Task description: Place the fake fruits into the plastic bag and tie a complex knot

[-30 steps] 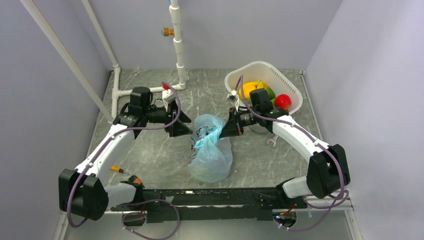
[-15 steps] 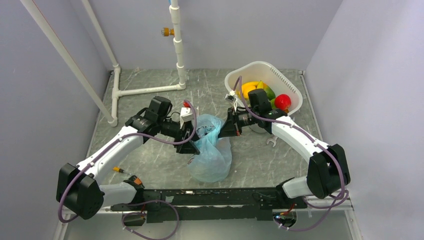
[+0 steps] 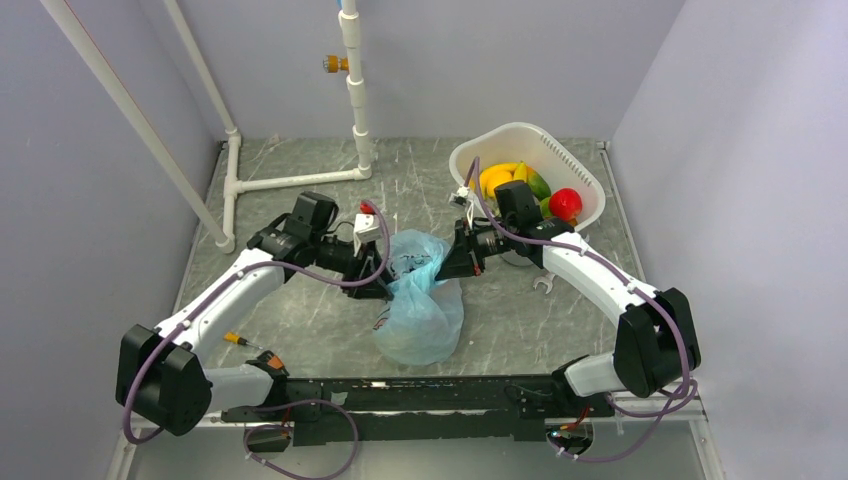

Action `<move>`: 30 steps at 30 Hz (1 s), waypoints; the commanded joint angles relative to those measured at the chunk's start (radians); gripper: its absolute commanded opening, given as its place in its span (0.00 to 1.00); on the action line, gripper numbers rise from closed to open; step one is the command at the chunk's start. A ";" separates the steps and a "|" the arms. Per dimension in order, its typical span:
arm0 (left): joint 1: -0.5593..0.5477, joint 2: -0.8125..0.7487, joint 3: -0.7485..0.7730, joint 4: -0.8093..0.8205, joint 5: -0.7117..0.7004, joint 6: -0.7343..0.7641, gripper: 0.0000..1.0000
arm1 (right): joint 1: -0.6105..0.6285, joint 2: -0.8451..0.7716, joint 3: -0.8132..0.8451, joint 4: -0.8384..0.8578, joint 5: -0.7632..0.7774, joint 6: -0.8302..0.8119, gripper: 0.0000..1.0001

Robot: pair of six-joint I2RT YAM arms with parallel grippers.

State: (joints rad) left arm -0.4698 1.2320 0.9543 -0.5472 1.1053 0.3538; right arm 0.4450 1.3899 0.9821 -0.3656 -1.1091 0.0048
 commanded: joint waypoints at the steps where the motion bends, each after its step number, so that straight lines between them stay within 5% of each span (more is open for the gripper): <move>1: 0.066 -0.021 0.048 -0.122 0.031 0.148 0.48 | 0.004 -0.031 0.027 -0.014 -0.027 -0.047 0.00; 6: 0.045 0.017 0.080 -0.138 0.008 0.177 0.46 | 0.003 -0.029 0.022 -0.004 -0.025 -0.039 0.00; 14: -0.046 0.016 0.067 -0.070 -0.050 0.110 0.57 | 0.003 -0.025 0.025 0.002 -0.017 -0.033 0.00; 21: -0.058 0.072 0.091 0.022 -0.115 0.019 0.42 | 0.003 -0.027 0.021 -0.009 -0.026 -0.045 0.00; 26: -0.062 0.058 0.121 -0.136 -0.041 0.219 0.57 | 0.003 -0.018 0.044 -0.069 -0.020 -0.098 0.00; 30: -0.023 0.030 0.126 -0.261 -0.025 0.330 0.53 | 0.003 -0.025 0.043 -0.071 -0.020 -0.104 0.00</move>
State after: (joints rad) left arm -0.5205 1.3052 1.0435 -0.6804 1.0271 0.5369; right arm 0.4450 1.3899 0.9833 -0.4221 -1.1091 -0.0536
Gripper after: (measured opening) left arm 0.558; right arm 0.029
